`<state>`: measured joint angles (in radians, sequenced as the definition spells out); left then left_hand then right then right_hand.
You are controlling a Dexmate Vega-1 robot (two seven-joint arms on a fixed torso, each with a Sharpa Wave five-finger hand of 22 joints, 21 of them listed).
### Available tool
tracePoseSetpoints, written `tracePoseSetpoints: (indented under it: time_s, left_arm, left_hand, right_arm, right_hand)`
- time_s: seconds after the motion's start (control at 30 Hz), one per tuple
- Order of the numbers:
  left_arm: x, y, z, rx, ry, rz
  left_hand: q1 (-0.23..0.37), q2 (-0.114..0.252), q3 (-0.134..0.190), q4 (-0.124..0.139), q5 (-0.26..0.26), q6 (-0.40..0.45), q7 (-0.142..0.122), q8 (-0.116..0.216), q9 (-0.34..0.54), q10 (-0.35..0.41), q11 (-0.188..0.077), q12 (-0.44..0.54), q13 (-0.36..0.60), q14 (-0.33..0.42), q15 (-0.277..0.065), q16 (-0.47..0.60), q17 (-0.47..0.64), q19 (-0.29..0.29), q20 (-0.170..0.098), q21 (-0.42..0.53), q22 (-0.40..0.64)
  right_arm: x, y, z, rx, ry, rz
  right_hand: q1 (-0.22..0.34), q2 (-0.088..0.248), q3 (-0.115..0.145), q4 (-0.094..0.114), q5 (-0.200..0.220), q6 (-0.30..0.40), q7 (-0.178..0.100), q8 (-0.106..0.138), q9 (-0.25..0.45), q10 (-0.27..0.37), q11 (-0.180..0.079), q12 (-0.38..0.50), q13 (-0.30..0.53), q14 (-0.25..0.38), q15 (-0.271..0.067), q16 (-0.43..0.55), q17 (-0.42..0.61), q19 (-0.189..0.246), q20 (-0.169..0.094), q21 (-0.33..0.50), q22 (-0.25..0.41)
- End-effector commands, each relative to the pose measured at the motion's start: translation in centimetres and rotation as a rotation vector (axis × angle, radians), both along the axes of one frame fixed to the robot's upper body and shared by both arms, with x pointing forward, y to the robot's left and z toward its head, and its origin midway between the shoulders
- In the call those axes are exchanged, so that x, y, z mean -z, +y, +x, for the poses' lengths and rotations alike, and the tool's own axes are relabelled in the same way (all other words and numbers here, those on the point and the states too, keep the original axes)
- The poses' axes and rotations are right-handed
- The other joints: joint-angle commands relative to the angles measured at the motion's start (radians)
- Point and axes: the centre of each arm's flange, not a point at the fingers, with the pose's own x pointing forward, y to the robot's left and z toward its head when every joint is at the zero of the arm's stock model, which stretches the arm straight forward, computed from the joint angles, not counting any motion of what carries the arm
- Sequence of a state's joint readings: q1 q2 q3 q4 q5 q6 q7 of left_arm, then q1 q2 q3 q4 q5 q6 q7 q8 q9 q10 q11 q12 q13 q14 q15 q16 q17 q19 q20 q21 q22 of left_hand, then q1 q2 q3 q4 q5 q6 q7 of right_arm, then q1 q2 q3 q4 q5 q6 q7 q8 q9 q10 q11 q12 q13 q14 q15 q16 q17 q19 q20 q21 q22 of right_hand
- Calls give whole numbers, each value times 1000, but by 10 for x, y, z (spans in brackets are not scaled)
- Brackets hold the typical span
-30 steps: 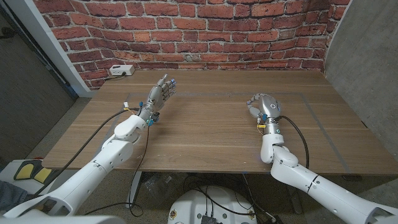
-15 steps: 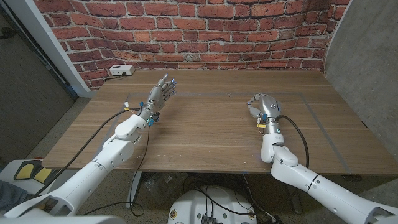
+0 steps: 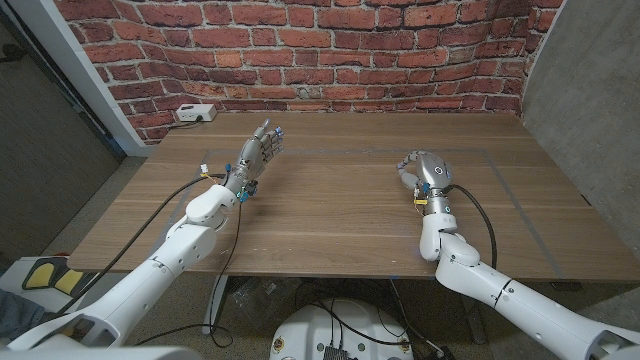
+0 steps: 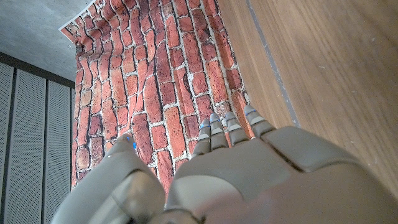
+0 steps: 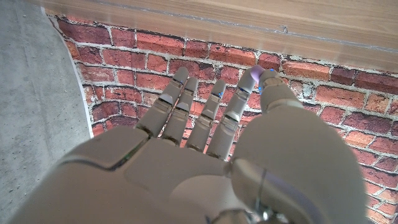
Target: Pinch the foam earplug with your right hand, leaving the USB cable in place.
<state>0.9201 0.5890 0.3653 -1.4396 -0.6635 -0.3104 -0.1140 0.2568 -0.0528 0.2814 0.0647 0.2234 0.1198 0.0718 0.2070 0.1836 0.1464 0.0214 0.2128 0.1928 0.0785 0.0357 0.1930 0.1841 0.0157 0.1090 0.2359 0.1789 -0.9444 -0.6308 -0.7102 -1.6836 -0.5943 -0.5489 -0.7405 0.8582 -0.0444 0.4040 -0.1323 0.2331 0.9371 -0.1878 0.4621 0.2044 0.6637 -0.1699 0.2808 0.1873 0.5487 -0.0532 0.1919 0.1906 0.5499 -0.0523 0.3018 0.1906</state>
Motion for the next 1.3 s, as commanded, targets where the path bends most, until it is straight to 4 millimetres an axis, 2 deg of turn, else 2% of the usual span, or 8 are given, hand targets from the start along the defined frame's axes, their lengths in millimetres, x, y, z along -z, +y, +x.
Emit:
tracePoseSetpoints:
  time_s: [0.03,1.3]
  left_arm:
    - [1,-1,1,-4,2,-6]
    - [4,1,-1,-6,9,-11]
  left_hand:
    - [5,3,-2,3,1,9,-3,-3,4,6,3,-2,3,6,5,-2,1,-1,10,0,5]
    - [7,7,-5,3,-1,15,-2,-3,4,9,2,-2,4,7,4,-3,1,2,10,-5,5]
  right_arm:
    - [0,0,2,-13,21,-18]
    - [26,8,29,-18,207,-114]
  right_hand:
    - [-9,-1,-2,1,8,-7,1,-3,2,-9,3,-4,2,-5,-49,-3,3,-10,-9,-3,3]
    - [-17,0,-7,4,11,-19,-1,-17,-1,-25,8,-18,4,-17,-44,-7,3,-16,-7,-8,3]
